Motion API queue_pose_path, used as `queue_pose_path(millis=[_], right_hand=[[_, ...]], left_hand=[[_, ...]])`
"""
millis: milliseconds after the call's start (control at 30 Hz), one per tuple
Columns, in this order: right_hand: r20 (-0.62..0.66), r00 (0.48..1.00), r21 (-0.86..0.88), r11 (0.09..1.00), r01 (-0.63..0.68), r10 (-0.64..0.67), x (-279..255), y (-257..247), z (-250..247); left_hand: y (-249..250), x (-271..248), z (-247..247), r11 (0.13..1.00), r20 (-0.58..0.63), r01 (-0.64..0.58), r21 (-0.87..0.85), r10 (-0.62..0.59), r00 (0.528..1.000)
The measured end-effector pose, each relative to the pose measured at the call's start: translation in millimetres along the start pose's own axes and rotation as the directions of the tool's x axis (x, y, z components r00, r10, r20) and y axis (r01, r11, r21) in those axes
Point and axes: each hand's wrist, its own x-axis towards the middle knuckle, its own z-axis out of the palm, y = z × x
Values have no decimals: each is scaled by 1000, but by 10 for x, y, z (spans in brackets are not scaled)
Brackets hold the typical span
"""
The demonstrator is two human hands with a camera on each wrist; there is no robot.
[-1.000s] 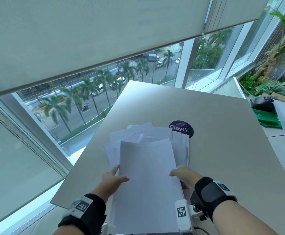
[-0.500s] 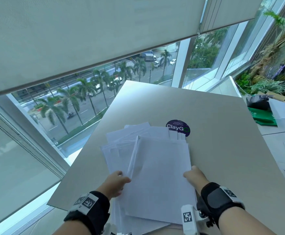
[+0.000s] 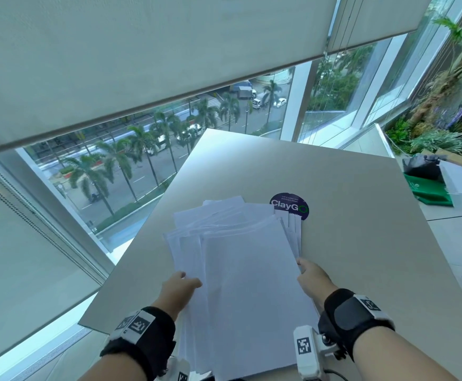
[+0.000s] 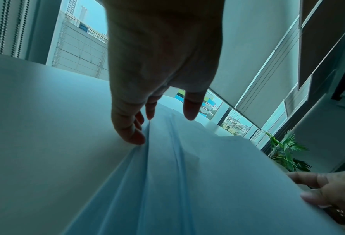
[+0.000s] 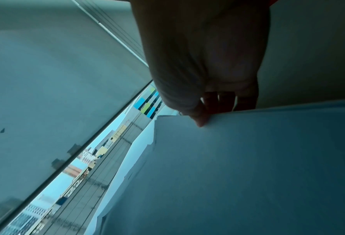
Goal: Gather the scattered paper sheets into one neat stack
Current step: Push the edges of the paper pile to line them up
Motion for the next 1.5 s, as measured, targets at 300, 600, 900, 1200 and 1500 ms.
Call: queue_pose_path(millis=[300,600,900,1200,1500], right_hand=[[45,988,-212,968,-137,149,-97,-221,162],[31,981,-128,974,-187,192,-91,-215,107],[57,961,-158,953,-259,271,-50,-292,112],[75,987,-183,974,-130,146,-48,-149,113],[-8,979,-117,972,-204,204,-67,-154,161]], left_hand=[[-26,-30,19,999,29,-4,-51,6,1000],[40,-51,-36,999,52,-14,-38,16,999],[-2,38,-1,991,55,-6,-136,13,998],[-5,-20,-96,984,162,27,-176,2,987],[-87,74,-147,989,205,33,-147,-3,979]])
